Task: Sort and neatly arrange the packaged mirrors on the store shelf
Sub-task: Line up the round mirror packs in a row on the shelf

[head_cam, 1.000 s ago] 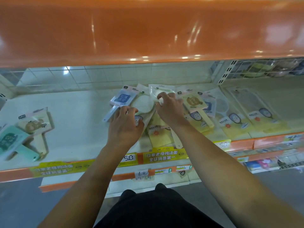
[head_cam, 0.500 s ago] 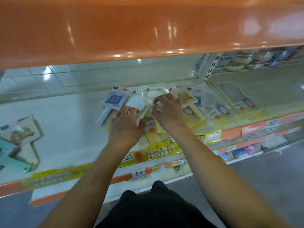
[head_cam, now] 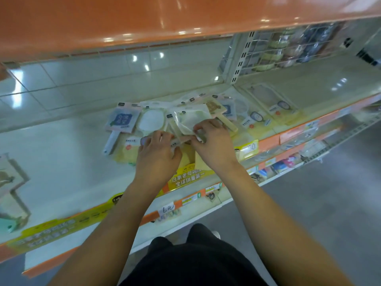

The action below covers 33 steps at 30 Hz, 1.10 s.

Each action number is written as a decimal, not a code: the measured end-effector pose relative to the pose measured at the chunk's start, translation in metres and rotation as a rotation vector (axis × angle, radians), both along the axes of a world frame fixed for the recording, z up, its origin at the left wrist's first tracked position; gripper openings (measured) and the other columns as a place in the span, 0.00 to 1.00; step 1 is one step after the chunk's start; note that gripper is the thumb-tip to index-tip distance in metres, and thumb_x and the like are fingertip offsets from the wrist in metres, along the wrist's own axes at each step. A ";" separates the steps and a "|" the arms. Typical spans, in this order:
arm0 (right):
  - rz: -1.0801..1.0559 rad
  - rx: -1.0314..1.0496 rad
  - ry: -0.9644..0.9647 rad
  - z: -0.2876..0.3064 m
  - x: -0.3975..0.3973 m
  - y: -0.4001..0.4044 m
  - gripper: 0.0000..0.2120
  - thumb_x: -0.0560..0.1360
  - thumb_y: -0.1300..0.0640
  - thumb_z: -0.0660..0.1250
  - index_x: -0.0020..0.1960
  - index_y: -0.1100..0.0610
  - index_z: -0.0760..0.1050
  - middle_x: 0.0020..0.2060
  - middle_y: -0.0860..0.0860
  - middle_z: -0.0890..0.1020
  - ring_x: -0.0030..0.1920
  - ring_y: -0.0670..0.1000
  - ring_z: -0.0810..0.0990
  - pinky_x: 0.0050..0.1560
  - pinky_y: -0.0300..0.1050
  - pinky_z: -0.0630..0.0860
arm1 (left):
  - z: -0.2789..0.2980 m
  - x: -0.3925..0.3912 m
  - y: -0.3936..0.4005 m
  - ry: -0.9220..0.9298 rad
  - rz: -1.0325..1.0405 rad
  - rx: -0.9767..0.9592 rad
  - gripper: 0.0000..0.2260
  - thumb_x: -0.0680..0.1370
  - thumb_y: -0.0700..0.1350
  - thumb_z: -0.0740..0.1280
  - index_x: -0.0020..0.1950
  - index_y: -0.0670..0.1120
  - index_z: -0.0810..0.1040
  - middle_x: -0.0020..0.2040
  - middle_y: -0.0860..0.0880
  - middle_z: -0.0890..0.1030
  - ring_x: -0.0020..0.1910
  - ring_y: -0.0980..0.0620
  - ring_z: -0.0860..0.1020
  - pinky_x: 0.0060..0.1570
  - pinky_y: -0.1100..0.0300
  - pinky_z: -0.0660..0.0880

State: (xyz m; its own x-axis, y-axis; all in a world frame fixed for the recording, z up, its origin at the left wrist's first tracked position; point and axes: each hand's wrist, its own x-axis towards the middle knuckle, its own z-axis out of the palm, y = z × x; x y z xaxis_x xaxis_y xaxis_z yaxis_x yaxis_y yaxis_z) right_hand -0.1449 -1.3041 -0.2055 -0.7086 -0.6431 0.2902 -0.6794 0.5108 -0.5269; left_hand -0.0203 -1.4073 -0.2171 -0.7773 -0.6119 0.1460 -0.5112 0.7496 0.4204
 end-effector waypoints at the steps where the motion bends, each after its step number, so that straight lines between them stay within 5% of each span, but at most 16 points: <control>1: -0.011 0.003 -0.008 0.002 -0.001 0.004 0.19 0.68 0.42 0.62 0.46 0.56 0.80 0.46 0.51 0.80 0.49 0.55 0.79 0.55 0.53 0.72 | 0.000 -0.002 0.003 0.013 -0.021 -0.007 0.15 0.74 0.50 0.62 0.59 0.46 0.73 0.57 0.46 0.74 0.55 0.39 0.74 0.52 0.47 0.71; 19: -0.180 -0.053 -0.117 -0.008 -0.090 0.111 0.14 0.68 0.49 0.68 0.51 0.53 0.80 0.50 0.49 0.79 0.52 0.58 0.77 0.56 0.51 0.72 | 0.007 -0.106 0.094 -0.004 -0.177 -0.061 0.16 0.75 0.50 0.64 0.60 0.45 0.75 0.57 0.44 0.76 0.54 0.40 0.76 0.48 0.46 0.75; 33: -0.095 -0.068 -0.161 -0.014 -0.195 0.186 0.12 0.69 0.48 0.69 0.51 0.50 0.79 0.50 0.45 0.78 0.52 0.54 0.78 0.55 0.49 0.74 | 0.009 -0.208 0.179 -0.060 -0.093 -0.073 0.15 0.75 0.50 0.64 0.60 0.46 0.74 0.58 0.44 0.74 0.55 0.41 0.76 0.49 0.46 0.75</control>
State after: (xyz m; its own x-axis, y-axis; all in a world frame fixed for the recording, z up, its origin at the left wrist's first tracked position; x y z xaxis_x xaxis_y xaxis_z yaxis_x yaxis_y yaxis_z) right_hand -0.3397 -1.1178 -0.2196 -0.8058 -0.5541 0.2090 -0.5343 0.5280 -0.6601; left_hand -0.2279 -1.2279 -0.2077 -0.8388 -0.5264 0.1394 -0.4606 0.8224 0.3339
